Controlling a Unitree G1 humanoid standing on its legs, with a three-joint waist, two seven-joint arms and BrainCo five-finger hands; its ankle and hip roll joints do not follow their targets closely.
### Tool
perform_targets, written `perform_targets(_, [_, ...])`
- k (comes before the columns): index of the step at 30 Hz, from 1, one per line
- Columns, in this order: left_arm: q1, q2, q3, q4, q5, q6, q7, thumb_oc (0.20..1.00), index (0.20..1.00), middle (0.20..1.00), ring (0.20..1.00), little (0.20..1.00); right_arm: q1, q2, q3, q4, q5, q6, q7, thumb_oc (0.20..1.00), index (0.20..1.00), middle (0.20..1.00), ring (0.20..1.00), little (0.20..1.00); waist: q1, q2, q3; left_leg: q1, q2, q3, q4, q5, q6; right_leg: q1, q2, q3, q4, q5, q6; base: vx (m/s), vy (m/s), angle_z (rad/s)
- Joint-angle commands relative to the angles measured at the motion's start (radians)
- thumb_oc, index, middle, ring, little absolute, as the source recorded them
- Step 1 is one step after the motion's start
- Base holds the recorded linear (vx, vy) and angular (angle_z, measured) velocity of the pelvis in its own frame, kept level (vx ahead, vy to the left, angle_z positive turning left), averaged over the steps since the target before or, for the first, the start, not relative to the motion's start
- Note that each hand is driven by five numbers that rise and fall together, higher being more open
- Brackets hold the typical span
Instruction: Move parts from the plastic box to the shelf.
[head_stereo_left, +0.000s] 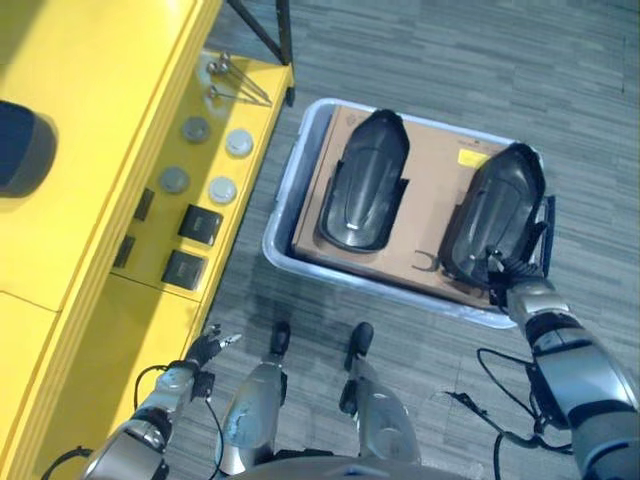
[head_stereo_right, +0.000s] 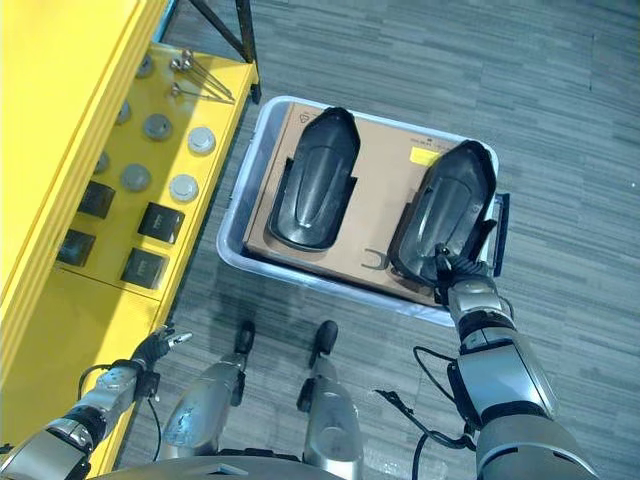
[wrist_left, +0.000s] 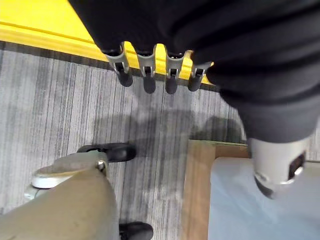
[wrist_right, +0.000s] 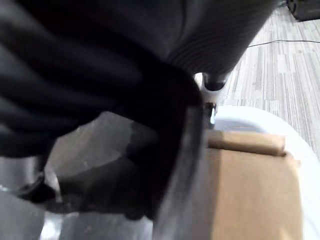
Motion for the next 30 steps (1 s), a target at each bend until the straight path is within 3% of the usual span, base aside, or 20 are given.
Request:
perform_targets(1, [0.011,-0.004,-0.079,0.019,0.05,-0.035,0.022,1.0,1.0,1.0,1.0,1.0,0.079,0.021,0.012,0.065,0.014,-0.046,-0.066,0.2,0.2,0.2,0.2,0.2,0.022,0.05,-0.054,0.057,0.058,0.068,-0.183,0.11,-0.029,0.064,0.014,0.023,0.073,-0.183,0.047,0.03,0.0,0.05])
perform_targets(3, [0.02,0.011,-0.067,-0.026,0.005,-0.046,0.013,1.0,1.0,1.0,1.0,1.0,0.11,0.008,-0.001,0.009,-0.048,-0.098,-0.116,0.2,0.2,0.2,0.2,0.2,0.011,0.037,-0.089,0.085,0.063,0.08,-0.186,0.106,-0.032,0.088,0.02,0.03,0.062,-0.178,0.05,0.06,0.016,0.02])
perform_targets(8, [0.045,0.048,-0.039,-0.201,0.034,-0.012,0.076,1.0,1.0,1.0,1.0,1.0,0.22,-0.015,-0.035,-0.181,-0.093,-0.142,-0.203,0.2,0.2,0.2,0.2,0.2,-0.008,0.017,-0.142,0.127,0.074,0.102,-0.189,0.099,-0.036,0.128,0.027,0.04,0.047,-0.172,0.058,0.05,0.011,-0.03])
perform_targets(12, [0.115,0.132,0.032,-0.581,0.008,0.137,0.153,1.0,1.0,1.0,1.0,1.0,0.473,-0.041,-0.143,-0.541,-0.2,-0.173,-0.276,0.2,0.2,0.2,0.2,0.2,-0.036,0.002,-0.217,0.179,0.085,0.139,-0.195,0.101,-0.036,0.174,0.035,0.049,0.032,-0.155,0.068,0.04,0.017,-0.05])
perform_targets(17, [0.162,0.196,0.17,-0.899,-0.026,0.165,0.115,1.0,1.0,1.0,1.0,1.0,0.651,-0.026,-0.272,-0.883,-0.401,-0.268,-0.253,0.2,0.2,0.2,0.2,0.2,-0.069,-0.008,-0.28,0.225,0.088,0.171,-0.199,0.094,-0.026,0.217,0.042,0.059,0.015,-0.15,0.07,0.01,-0.009,-0.19])
perform_targets(21, [0.125,0.18,0.189,-1.037,-0.142,0.182,0.046,1.0,1.0,1.0,1.0,1.0,0.633,-0.045,-0.257,-1.031,-0.551,-0.332,-0.295,0.2,0.2,0.2,0.2,0.2,-0.083,-0.01,-0.312,0.252,0.089,0.188,-0.205,0.079,-0.019,0.24,0.041,0.063,0.006,-0.157,0.075,-0.03,-0.01,-0.17])
perform_targets(22, [0.073,0.161,0.159,-1.084,-0.237,0.219,0.011,1.0,1.0,1.0,1.0,1.0,0.586,-0.087,-0.229,-1.106,-0.609,-0.361,-0.305,0.2,0.2,0.2,0.2,0.2,-0.09,-0.011,-0.329,0.264,0.088,0.195,-0.205,0.07,-0.014,0.247,0.041,0.068,0.01,-0.164,0.076,-0.03,-0.001,-0.16])
perform_targets(24, [0.043,0.149,0.139,-1.099,-0.274,0.24,-0.006,1.0,1.0,1.0,1.0,1.0,0.554,-0.11,-0.211,-1.137,-0.644,-0.383,-0.32,0.2,0.2,0.2,0.2,0.2,-0.092,-0.011,-0.334,0.268,0.089,0.2,-0.204,0.066,-0.012,0.249,0.042,0.071,0.014,-0.169,0.077,-0.02,0.014,-0.15])
perform_targets(30, [-0.036,0.098,0.073,-1.094,-0.395,0.325,0.04,1.0,1.0,1.0,1.0,1.0,0.379,-0.172,-0.13,-1.221,-0.7,-0.415,-0.343,0.2,0.2,0.2,0.2,0.2,-0.088,-0.019,-0.357,0.285,0.088,0.204,-0.203,0.046,-0.006,0.261,0.045,0.075,0.023,-0.189,0.075,0.0,0.008,-0.05])
